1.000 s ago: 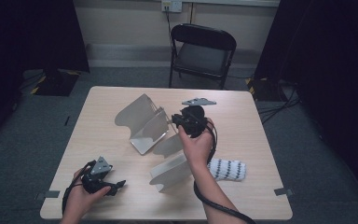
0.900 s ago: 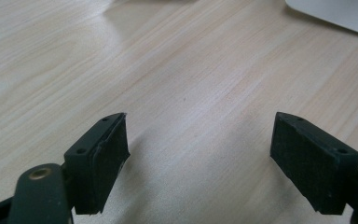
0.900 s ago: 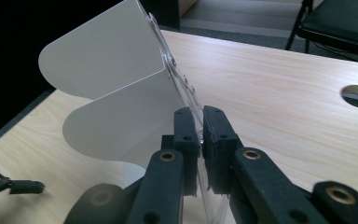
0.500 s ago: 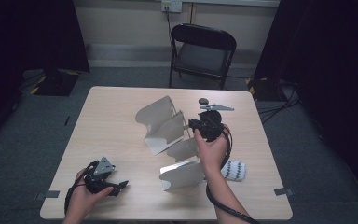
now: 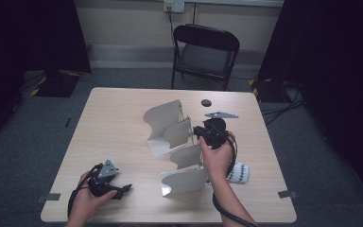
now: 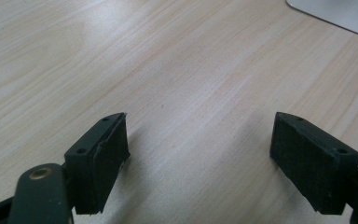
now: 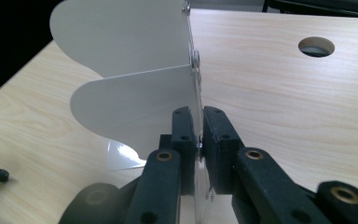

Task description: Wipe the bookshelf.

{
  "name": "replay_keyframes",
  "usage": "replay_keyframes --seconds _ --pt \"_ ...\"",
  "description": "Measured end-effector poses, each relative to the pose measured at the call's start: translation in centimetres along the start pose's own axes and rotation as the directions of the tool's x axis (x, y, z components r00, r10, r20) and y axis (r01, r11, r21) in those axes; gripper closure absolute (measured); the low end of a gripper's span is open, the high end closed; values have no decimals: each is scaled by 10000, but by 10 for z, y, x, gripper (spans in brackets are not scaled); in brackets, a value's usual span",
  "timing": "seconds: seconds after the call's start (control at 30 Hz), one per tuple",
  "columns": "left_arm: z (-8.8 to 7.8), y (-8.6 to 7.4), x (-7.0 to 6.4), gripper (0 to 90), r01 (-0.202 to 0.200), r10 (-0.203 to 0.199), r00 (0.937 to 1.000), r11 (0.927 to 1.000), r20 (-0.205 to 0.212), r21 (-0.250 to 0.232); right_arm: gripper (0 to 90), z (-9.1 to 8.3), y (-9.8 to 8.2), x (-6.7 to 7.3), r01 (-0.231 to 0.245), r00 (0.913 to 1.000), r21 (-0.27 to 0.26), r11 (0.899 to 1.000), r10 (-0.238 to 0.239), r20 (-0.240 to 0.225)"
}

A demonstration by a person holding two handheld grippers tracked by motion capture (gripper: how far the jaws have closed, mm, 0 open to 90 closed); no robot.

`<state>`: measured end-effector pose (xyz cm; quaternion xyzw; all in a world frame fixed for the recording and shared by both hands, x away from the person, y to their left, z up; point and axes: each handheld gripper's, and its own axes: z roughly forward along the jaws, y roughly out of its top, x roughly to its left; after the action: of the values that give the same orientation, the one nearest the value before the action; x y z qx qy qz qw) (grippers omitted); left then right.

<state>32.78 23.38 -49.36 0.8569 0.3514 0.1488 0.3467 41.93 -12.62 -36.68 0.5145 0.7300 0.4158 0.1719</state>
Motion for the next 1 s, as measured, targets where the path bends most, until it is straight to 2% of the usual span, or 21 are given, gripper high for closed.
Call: replay_keyframes --seconds 0.17,0.23,0.27,0.37,0.43,0.5,0.53,0.63,0.67,0.73,0.87,0.93,1.0 --pt "0 0 0 191 30 -30 10000 10000 -4 -11 683 -11 -1 -5 356 9993 -290 9989 -354 73" --pt "0 0 0 188 16 -16 10000 10000 -19 -4 653 -17 0 -8 591 9982 -380 9975 -586 129" --pt "0 0 1 186 -53 54 10000 10000 -39 56 644 -22 0 -11 595 9982 -498 9970 -589 137" --pt "1 -1 1 178 74 -74 10000 10000 -5 0 615 -34 0 -17 722 9973 -833 9939 -712 155" --pt "1 -1 1 176 96 -96 10000 10000 -19 -1 607 -38 0 -19 754 9971 -846 9936 -740 191" --pt "1 0 1 173 86 -86 10000 10000 -36 -16 590 -46 -4 -29 836 9960 -901 9924 -803 397" --pt "2 -1 0 171 222 -222 9998 9997 -1 -69 586 -47 -5 -32 846 9958 -902 9923 -809 436" --pt "2 -1 1 158 200 -200 9998 9998 -13 -79 571 -48 -15 -43 802 9956 -773 9938 -760 554" --pt "2 -1 1 158 195 -195 9998 9998 -4 -103 571 -48 -15 -43 802 9956 -773 9938 -760 554" --pt "2 -2 3 155 97 -97 10000 9999 -23 -115 558 -45 -28 -53 728 9957 -552 9958 -694 622" --pt "3 -2 3 151 134 -135 9999 9998 -41 -146 537 -40 -41 -60 726 9956 -328 9968 -705 612" --pt "4 -2 3 140 267 -268 9996 9993 -48 -267 513 -34 -55 -66 780 9956 -110 9969 -773 536" --pt "4 -3 3 138 305 -306 9995 9991 -41 -295 507 -33 -58 -67 857 9948 -41 9963 -853 564"
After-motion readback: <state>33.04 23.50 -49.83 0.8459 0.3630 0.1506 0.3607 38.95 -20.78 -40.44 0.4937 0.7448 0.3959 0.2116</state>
